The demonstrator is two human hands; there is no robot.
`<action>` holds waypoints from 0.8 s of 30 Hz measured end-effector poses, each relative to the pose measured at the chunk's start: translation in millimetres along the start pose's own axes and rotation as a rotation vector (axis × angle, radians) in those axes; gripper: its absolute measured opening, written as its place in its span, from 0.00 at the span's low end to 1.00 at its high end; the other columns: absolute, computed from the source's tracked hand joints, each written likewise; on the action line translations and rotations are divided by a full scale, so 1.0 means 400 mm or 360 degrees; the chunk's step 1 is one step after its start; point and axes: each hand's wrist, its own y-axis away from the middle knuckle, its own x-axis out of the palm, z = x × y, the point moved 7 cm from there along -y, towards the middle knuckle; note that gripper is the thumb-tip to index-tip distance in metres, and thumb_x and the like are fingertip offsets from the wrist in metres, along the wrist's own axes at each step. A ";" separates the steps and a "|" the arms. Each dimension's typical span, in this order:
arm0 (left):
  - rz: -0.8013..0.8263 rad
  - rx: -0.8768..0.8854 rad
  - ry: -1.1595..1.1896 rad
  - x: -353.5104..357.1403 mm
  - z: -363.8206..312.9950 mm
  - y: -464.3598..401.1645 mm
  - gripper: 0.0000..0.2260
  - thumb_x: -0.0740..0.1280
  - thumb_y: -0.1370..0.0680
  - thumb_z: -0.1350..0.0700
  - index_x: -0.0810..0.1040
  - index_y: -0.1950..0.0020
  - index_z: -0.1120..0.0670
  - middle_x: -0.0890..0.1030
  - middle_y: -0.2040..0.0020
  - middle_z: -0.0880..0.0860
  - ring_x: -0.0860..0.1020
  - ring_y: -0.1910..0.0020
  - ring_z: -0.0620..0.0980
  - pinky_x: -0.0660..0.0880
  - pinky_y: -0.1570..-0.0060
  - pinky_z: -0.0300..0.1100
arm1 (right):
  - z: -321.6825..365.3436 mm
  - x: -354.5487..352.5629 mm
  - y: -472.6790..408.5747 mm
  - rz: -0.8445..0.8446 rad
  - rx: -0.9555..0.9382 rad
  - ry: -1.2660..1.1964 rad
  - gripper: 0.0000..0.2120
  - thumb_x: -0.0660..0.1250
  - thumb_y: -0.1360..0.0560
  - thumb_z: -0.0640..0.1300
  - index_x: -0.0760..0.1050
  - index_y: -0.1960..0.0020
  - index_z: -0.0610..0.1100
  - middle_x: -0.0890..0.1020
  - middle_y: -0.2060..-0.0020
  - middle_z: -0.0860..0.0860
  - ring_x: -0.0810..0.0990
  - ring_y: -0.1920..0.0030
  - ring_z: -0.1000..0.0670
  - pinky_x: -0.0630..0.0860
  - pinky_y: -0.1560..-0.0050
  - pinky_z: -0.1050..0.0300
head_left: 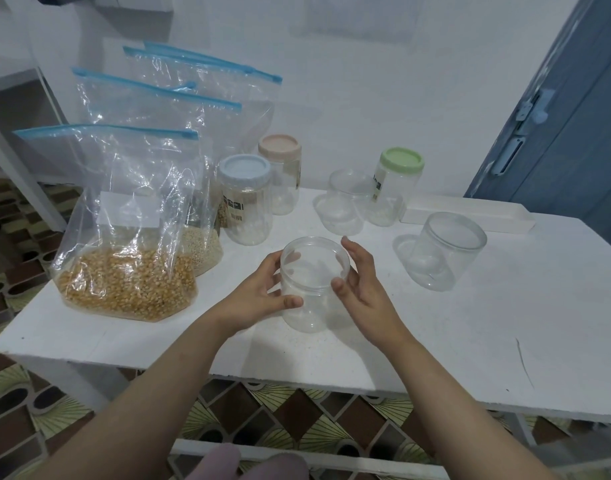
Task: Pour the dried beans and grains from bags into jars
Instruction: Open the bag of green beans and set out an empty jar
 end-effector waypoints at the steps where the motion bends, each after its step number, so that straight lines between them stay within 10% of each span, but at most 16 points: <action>1: 0.0004 0.0000 -0.0006 -0.001 -0.001 0.000 0.35 0.76 0.30 0.56 0.65 0.28 0.44 0.70 0.29 0.38 0.69 0.31 0.35 0.75 0.38 0.41 | 0.007 -0.003 0.000 -0.0007 -0.0016 0.0046 0.23 0.59 0.18 0.55 0.56 0.26 0.63 0.59 0.23 0.60 0.60 0.23 0.58 0.61 0.23 0.51; 5: 0.0011 0.0002 -0.0027 0.001 -0.002 0.000 0.35 0.76 0.30 0.57 0.64 0.28 0.44 0.69 0.28 0.37 0.67 0.30 0.36 0.74 0.37 0.39 | 0.019 -0.014 0.002 -0.0070 -0.0010 0.0078 0.19 0.54 0.15 0.50 0.56 0.27 0.64 0.60 0.24 0.62 0.57 0.25 0.65 0.59 0.23 0.47; 10: -0.0009 0.0017 -0.0014 0.006 -0.009 0.004 0.34 0.75 0.27 0.61 0.63 0.27 0.46 0.69 0.28 0.43 0.70 0.32 0.36 0.75 0.40 0.37 | 0.042 0.011 -0.005 0.0023 -0.0056 0.0413 0.30 0.71 0.30 0.64 0.61 0.33 0.66 0.62 0.28 0.59 0.61 0.26 0.58 0.65 0.27 0.50; 18: -0.0017 0.0040 0.0000 0.012 -0.009 0.005 0.34 0.75 0.29 0.56 0.64 0.28 0.43 0.71 0.30 0.42 0.71 0.32 0.37 0.76 0.41 0.38 | 0.073 -0.023 -0.044 0.0158 -0.0096 0.0353 0.26 0.77 0.30 0.52 0.71 0.36 0.60 0.63 0.27 0.63 0.59 0.25 0.62 0.63 0.27 0.52; 24: -0.0053 0.0060 -0.0086 0.020 0.003 0.009 0.34 0.76 0.28 0.51 0.61 0.29 0.34 0.66 0.28 0.33 0.66 0.30 0.33 0.69 0.32 0.42 | 0.084 -0.120 -0.025 -0.0518 -0.0114 0.0017 0.10 0.64 0.24 0.59 0.76 0.46 0.55 0.81 0.44 0.56 0.81 0.47 0.54 0.76 0.46 0.59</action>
